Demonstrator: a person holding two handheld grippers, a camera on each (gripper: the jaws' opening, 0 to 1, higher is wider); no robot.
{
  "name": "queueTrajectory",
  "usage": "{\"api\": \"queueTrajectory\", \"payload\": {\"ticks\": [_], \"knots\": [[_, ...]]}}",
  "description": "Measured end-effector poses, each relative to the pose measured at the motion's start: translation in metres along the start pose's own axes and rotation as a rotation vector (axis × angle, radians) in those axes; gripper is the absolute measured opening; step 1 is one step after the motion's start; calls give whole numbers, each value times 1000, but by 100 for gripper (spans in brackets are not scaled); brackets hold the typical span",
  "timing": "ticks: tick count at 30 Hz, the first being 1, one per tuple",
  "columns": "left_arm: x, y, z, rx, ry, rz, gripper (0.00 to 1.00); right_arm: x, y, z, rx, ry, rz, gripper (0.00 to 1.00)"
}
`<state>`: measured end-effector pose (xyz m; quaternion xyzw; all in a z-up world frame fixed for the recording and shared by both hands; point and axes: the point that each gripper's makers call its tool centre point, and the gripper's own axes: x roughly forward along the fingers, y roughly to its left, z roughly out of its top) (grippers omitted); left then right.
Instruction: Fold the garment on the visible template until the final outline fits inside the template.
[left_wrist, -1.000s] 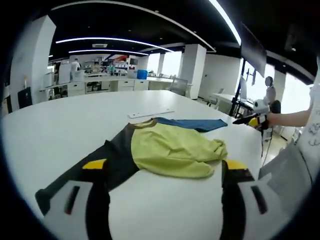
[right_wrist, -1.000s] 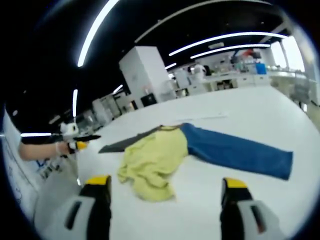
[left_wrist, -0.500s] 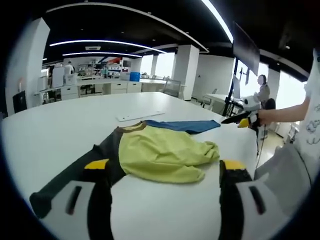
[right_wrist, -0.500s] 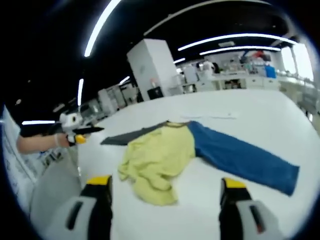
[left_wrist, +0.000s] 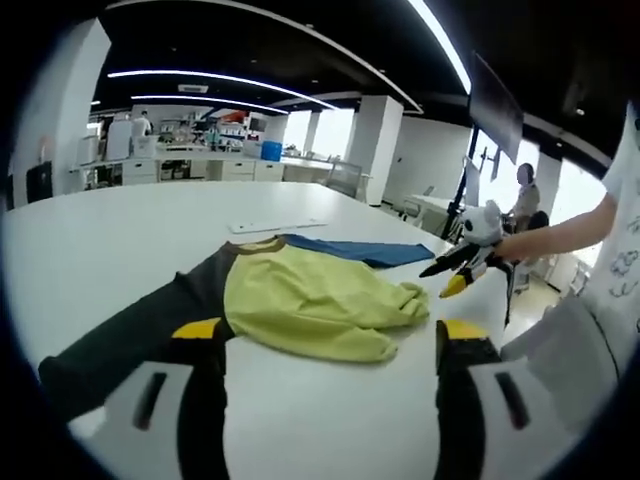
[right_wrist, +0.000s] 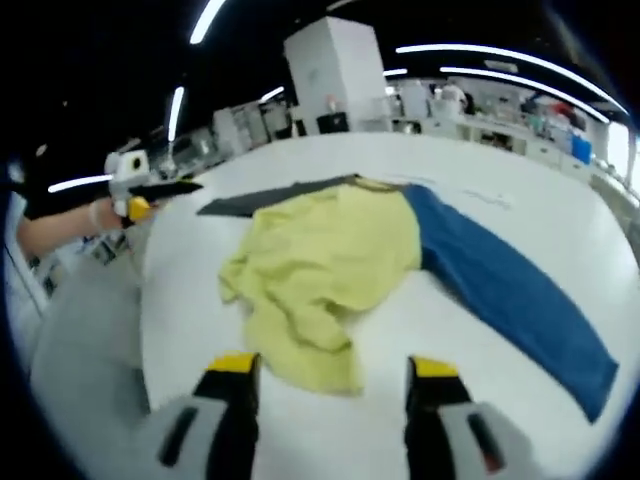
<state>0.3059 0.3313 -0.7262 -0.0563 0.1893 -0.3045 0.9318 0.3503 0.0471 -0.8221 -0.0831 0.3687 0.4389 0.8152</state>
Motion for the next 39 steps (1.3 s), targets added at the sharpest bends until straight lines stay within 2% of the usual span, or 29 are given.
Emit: {"api": "queueTrajectory", "payload": {"ticks": [6,10,15,24,29,35,39], "knots": [[-4,2,-7,-24,-1,8,83,9,-1,-3,25,31,6,24],[-5,5,-12,-33,1,10,82,15,0,-9,40,62,17,18],[-6,1,-12,-43,0,13,81,14,1,-13,62,78,29,0],[5,-8,-19,-53,11,-9,79,3,1,-13,144,29,37,0],[16,-24,-24,-60,24,-34,78,-6,4,-11,165,-1,44,0],[31,-39,-28,-63,26,-53,77,-16,19,-8,176,-29,47,0],[41,-49,-32,-58,36,-70,75,-20,22,-6,182,-45,47,0]]}}
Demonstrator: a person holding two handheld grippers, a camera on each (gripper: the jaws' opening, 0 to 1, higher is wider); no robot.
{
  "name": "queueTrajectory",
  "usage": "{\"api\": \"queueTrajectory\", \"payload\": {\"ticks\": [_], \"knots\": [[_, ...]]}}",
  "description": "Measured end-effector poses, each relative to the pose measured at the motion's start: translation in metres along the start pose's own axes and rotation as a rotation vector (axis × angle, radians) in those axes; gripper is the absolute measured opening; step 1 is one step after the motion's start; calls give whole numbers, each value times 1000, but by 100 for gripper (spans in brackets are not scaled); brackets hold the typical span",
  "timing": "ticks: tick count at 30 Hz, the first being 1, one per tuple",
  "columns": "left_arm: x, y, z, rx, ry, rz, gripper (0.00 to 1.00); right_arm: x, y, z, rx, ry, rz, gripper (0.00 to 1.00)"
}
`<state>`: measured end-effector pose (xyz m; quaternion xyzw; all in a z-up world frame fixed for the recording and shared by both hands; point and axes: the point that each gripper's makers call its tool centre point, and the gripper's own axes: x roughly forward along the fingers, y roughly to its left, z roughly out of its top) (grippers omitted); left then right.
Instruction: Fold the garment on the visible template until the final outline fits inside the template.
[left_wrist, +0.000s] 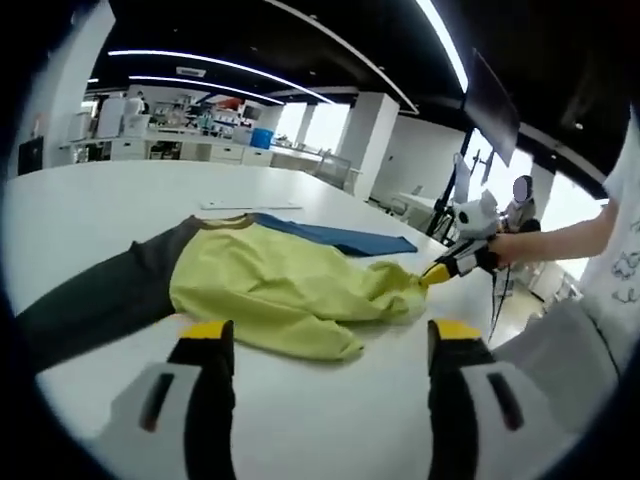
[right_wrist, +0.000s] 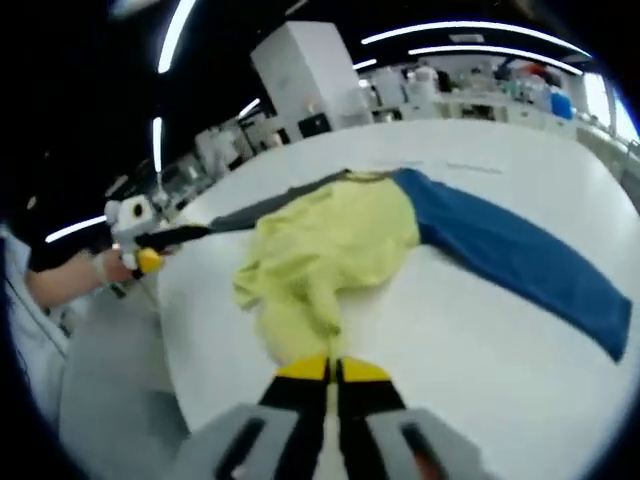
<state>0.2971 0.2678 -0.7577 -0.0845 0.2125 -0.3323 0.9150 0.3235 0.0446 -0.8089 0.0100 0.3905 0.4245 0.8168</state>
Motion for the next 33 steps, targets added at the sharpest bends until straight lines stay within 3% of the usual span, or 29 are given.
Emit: {"api": "queueTrajectory", "payload": {"ticks": [10,19,22,24,26,33], "knots": [[32,-24,-17,236,97,-25,48,-14,9,4,14,-37,6,0],[55,-30,-44,332,212,-67,38,-17,9,5,56,-63,8,0],[58,-33,-48,401,250,-84,29,-18,7,4,55,-63,5,0],[62,-37,-49,406,254,-93,29,-18,6,4,59,-67,3,0],[65,-33,-53,461,288,-83,27,-19,6,4,65,-70,4,0],[76,-30,-65,517,357,-88,19,-19,6,3,76,-80,4,0]]}}
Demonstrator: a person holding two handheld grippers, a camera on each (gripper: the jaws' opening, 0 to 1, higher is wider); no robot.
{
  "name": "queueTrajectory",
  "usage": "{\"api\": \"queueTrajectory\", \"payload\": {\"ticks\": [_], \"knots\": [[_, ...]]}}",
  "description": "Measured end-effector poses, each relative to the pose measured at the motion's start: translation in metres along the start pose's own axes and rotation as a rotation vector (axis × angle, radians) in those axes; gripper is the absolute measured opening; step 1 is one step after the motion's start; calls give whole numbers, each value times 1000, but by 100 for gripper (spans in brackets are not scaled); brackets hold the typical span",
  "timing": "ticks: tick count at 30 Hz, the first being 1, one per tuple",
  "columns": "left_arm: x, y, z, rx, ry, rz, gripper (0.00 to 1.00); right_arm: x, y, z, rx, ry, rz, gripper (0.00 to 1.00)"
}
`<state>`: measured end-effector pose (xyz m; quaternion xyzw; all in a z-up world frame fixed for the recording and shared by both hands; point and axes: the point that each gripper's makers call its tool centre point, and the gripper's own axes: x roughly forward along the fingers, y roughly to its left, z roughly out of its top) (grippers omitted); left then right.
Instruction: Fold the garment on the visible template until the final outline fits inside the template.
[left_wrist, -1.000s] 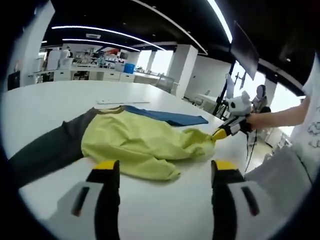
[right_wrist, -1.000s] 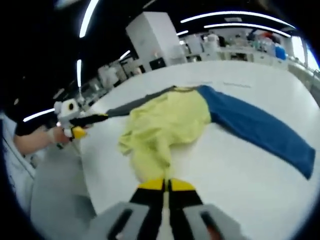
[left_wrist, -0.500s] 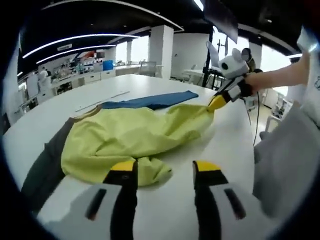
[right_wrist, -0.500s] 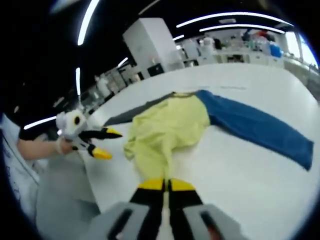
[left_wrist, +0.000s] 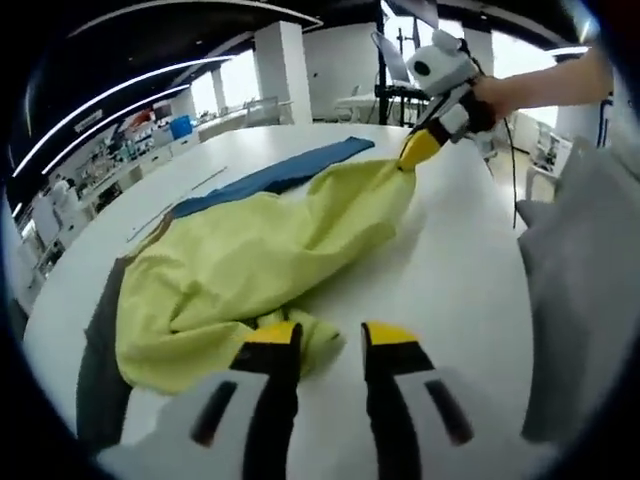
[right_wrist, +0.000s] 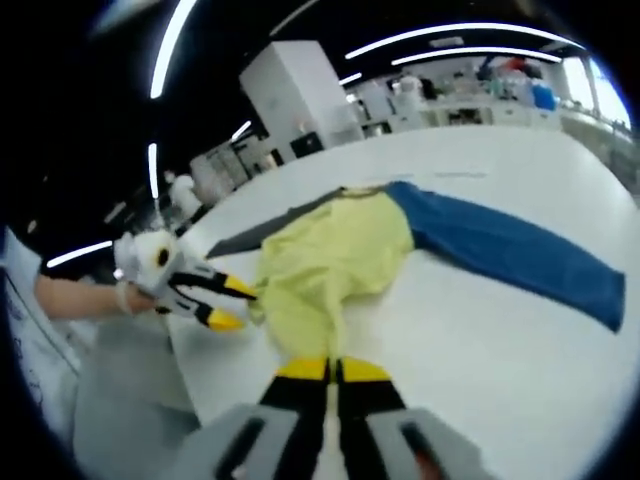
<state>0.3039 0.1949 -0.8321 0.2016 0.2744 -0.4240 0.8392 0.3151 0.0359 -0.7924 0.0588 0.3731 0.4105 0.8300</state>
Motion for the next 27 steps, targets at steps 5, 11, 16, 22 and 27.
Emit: {"api": "queueTrajectory", "payload": {"ticks": [5,11,16,22,27], "knots": [[6,6,-10,15,62,25,14,0,0,1,9,-10,1,0],[3,10,-8,-6,80,47,7,-1,-3,2,14,-15,1,0],[-3,15,-5,-53,70,52,2,-1,-4,2,15,-14,2,0],[-23,26,11,-163,-9,76,2,-1,-5,3,16,-16,0,0],[-41,50,20,-181,-53,111,2,-1,-5,2,17,-16,-4,0]]}}
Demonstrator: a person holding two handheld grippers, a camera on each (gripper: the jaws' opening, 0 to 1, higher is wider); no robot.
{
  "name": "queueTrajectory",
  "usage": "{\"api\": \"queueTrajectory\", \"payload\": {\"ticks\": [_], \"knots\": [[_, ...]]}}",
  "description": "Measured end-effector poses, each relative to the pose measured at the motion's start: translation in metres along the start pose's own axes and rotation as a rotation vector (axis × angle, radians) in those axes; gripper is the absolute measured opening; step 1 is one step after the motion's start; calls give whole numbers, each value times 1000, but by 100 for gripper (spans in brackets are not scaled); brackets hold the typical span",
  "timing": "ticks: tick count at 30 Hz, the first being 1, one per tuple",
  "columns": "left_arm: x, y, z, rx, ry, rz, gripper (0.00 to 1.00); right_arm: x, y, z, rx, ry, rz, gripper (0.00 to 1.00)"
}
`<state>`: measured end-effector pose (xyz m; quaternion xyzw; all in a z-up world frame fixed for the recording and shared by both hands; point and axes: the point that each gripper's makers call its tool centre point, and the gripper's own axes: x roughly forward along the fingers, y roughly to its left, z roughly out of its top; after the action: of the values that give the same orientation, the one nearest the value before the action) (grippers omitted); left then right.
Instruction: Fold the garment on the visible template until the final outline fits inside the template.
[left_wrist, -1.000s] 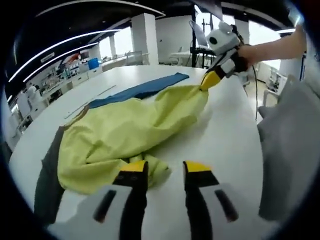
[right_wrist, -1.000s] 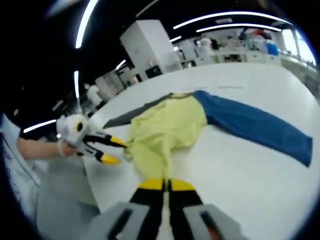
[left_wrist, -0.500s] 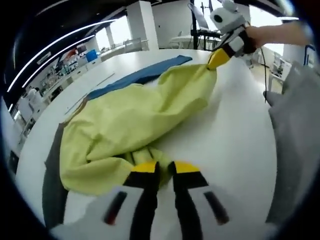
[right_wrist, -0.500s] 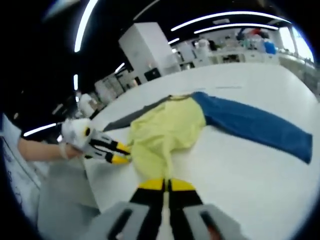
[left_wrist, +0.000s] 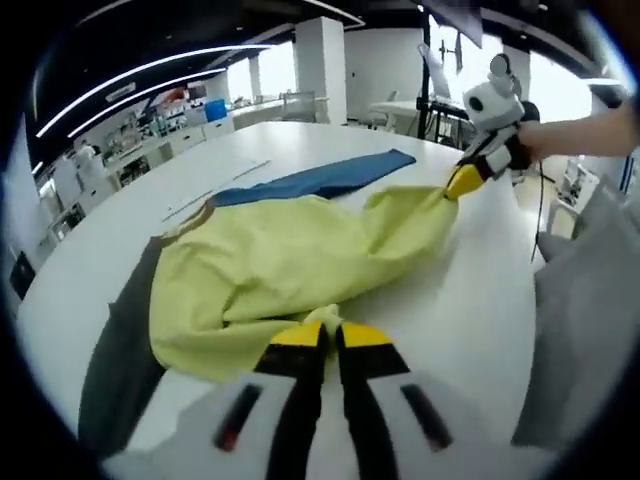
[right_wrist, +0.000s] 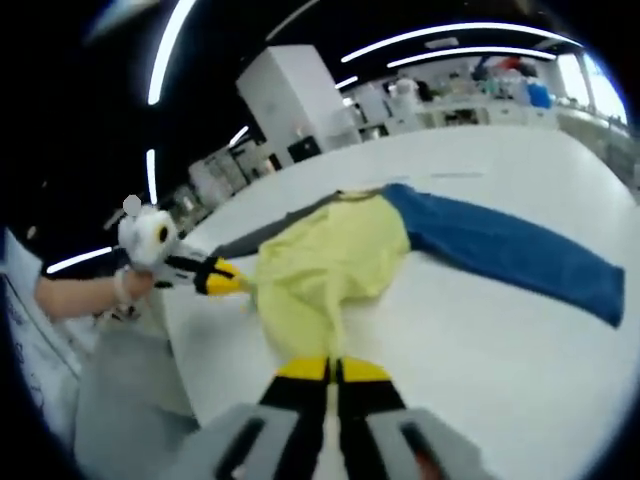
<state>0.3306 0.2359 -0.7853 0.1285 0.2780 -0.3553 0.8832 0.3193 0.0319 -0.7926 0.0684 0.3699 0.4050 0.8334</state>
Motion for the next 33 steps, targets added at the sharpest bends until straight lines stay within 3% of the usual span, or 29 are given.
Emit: {"api": "queueTrajectory", "payload": {"ticks": [8,12,17,18,26,33], "knots": [[-4,45,12,-106,-35,46,2,0,-1,-2,13,-3,-3,0],[1,55,12,-183,-34,53,2,2,-2,-3,20,-1,-5,0],[13,68,7,-231,-7,67,2,1,-4,-2,35,-3,-9,0],[22,76,-1,-284,23,72,2,1,-7,-4,43,-3,-14,0],[36,81,-13,-295,82,76,2,1,-9,-7,62,-2,-20,0],[39,86,-18,-297,91,76,2,3,-10,-9,63,4,-18,0]]}}
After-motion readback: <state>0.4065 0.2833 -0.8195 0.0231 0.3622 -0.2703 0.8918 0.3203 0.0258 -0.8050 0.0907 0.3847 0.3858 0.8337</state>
